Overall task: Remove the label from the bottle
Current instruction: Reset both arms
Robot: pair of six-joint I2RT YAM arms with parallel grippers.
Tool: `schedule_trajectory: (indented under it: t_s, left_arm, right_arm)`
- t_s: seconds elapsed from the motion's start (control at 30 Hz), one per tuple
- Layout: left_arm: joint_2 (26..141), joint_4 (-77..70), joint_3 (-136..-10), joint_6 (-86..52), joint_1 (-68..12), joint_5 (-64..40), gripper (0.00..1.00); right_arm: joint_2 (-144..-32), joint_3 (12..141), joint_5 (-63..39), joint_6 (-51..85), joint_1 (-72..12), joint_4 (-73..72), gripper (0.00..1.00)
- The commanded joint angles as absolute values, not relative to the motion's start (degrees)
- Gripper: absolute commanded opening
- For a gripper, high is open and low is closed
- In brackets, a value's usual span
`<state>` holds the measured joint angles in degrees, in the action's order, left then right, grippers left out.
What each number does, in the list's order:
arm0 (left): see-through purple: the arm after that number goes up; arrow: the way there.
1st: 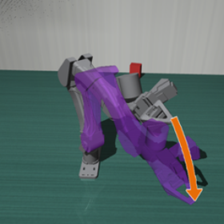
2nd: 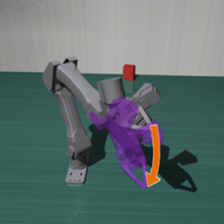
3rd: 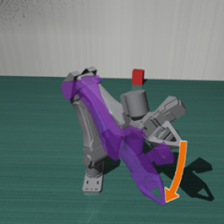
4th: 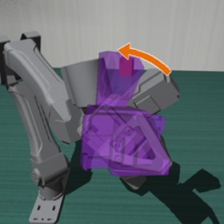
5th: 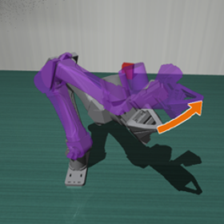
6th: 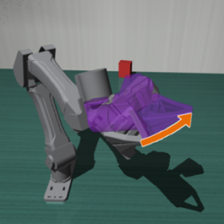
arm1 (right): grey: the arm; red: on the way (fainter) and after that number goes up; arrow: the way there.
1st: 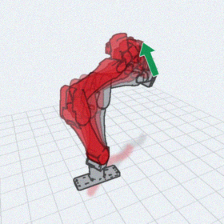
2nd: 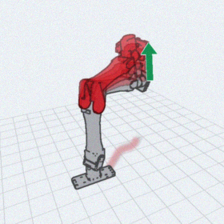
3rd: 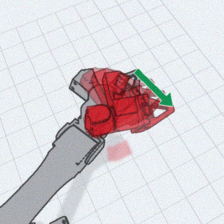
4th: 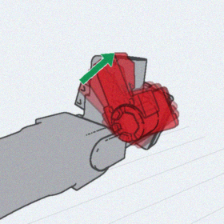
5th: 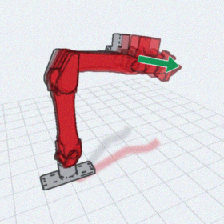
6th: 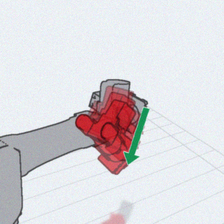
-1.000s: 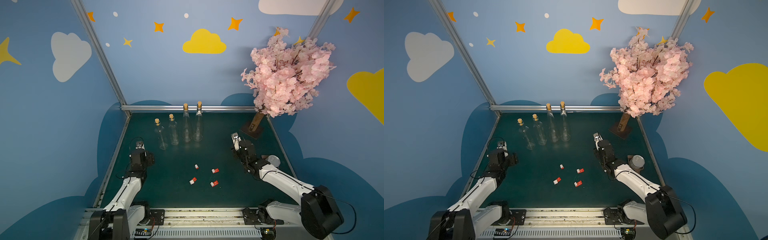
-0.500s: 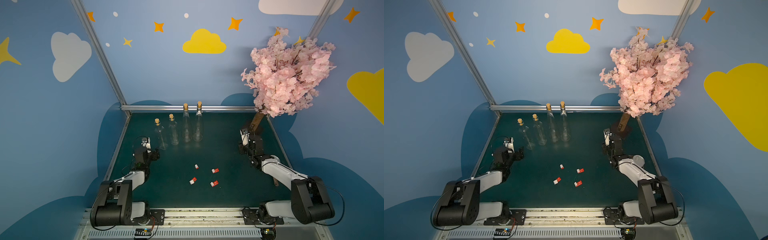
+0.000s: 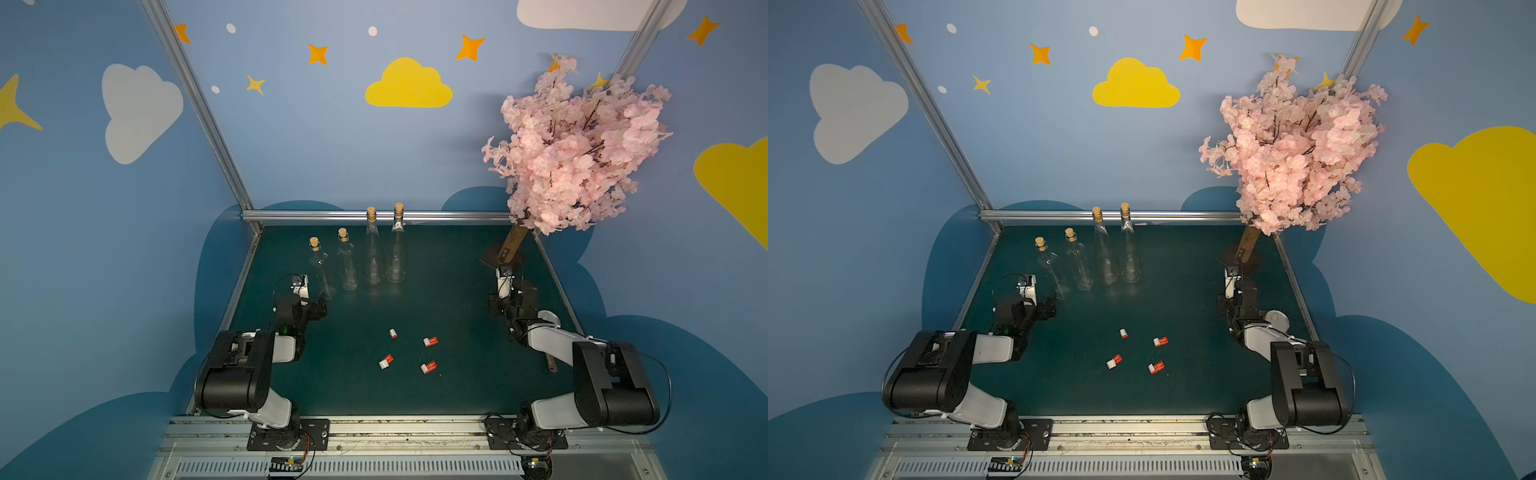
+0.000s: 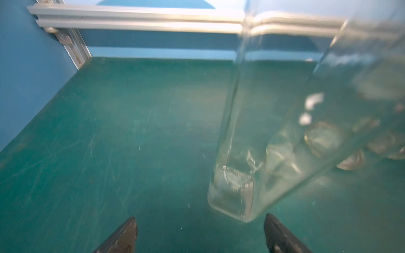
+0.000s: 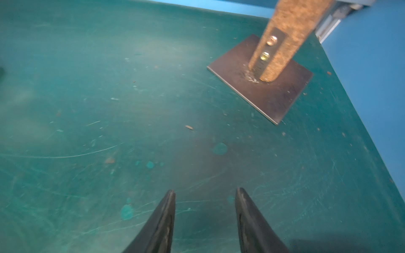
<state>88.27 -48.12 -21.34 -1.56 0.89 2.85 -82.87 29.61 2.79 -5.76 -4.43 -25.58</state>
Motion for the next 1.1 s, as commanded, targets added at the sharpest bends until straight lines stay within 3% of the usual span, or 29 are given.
schedule_trajectory:
  t_s: [0.0,0.17,0.2,0.23,1.07]
  left_arm:
    - [88.5,-47.6,-22.8,-1.2,0.8,3.3,0.98]
    - [88.5,-47.4,-22.9,-1.3,0.8,3.3,1.0]
    - [88.4,-47.3,-22.9,-1.3,0.7,3.3,1.0]
    - [88.3,-47.4,-22.8,-1.3,0.7,3.3,1.0]
    - [88.4,-47.6,-22.6,-1.2,0.8,3.3,1.0]
  right_arm:
    - [-83.7,28.7,-2.9,-3.9,-3.2,-30.8,0.48]
    - [-84.4,28.0,-5.7,-3.1,-1.4,-32.1,0.61]
    - [-84.4,28.0,-5.7,-3.1,-1.5,-32.2,0.69]
    - [-84.4,28.1,-5.8,-3.1,-1.4,-32.2,0.87]
    - [-84.9,28.9,-7.2,-3.5,-0.9,-30.7,0.88]
